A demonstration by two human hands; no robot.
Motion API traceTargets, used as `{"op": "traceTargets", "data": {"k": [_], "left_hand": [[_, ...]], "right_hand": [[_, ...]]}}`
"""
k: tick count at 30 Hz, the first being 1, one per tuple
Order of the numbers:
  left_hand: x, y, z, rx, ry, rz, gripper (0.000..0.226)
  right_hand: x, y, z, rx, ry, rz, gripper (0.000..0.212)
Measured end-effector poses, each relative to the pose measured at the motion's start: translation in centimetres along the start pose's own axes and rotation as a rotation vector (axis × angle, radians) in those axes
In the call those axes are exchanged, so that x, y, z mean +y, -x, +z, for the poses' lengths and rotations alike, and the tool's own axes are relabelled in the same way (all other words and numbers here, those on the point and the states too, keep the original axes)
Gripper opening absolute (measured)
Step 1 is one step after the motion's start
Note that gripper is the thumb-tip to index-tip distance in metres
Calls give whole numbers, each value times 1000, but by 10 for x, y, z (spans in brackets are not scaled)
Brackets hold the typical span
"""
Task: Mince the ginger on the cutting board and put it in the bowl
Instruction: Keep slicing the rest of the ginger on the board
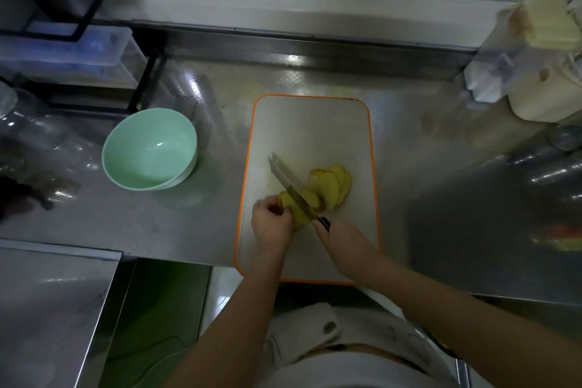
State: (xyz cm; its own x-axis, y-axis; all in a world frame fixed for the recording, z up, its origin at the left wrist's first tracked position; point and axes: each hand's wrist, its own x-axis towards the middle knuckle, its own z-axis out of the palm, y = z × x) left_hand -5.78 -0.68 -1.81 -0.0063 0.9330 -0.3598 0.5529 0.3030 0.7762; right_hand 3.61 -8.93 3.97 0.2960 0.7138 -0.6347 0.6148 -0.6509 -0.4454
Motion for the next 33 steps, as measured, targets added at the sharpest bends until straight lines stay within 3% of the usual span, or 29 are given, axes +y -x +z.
{"op": "traceTargets", "data": {"k": [4, 7, 10, 13, 23, 33], "left_hand": [[-4, -3, 2, -1, 13, -9, 20], [-4, -2, 2, -1, 3, -4, 19], [-2, -1, 1, 6, 14, -10, 20], [-2, 0, 0, 4, 20, 0, 18], [4, 2, -6, -54, 7, 8, 16], [7, 1, -6, -77, 55, -96, 14]], "right_hand": [[8, -11, 14, 52, -92, 51, 52], [6, -9, 15, 28, -87, 107, 58], [12, -14, 20, 40, -77, 97, 54], [19, -14, 12, 34, -112, 43, 34], [17, -15, -6, 125, -140, -133, 38], [4, -2, -12, 81, -121, -69, 40]]}}
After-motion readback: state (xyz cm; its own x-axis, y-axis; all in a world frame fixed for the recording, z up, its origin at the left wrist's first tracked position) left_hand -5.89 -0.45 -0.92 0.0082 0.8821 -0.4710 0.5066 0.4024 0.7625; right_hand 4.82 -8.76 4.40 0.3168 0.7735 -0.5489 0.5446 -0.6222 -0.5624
